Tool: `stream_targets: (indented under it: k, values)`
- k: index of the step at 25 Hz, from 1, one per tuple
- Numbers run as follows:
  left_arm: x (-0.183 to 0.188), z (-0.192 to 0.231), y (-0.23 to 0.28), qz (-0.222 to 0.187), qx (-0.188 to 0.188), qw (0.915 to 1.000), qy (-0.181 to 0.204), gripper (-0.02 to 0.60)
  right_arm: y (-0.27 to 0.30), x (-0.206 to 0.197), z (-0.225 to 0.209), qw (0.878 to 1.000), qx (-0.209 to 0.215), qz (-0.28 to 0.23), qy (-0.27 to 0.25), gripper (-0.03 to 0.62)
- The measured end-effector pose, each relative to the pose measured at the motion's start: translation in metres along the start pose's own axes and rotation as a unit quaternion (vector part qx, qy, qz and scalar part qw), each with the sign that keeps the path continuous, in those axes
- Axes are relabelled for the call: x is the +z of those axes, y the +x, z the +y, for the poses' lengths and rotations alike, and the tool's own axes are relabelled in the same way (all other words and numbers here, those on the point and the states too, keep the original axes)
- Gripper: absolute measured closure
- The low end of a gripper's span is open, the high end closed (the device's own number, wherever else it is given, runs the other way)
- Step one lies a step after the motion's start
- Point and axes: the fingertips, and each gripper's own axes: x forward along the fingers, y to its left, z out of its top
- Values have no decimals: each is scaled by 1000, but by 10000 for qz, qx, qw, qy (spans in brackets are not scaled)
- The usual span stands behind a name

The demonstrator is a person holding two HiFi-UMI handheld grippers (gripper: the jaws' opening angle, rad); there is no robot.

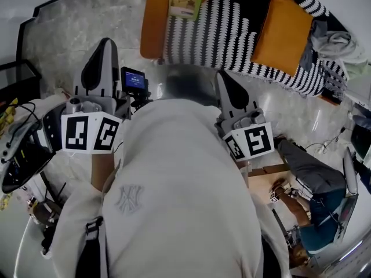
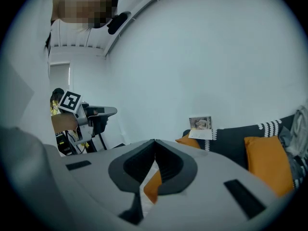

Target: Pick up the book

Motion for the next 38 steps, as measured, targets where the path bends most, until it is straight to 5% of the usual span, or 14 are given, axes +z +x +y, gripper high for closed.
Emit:
stream_targets:
  k: [19,27,32,38]
  values:
    - [-4,-4,37,47,457,9988,-196,572,39,25,-46,9969,314,293,-662,576]
    - [5,-30,91,7,551,9984,-161,572,53,79,-96,9922,669,-812,-670,577]
    - [5,-46,116,-3,663,9977,-145,572,56,94,-119,9843,1345,-1085,-344,576]
    - [5,-58,129,-24,829,9965,-133,572,57,95,-145,9817,1568,-1049,-280,577]
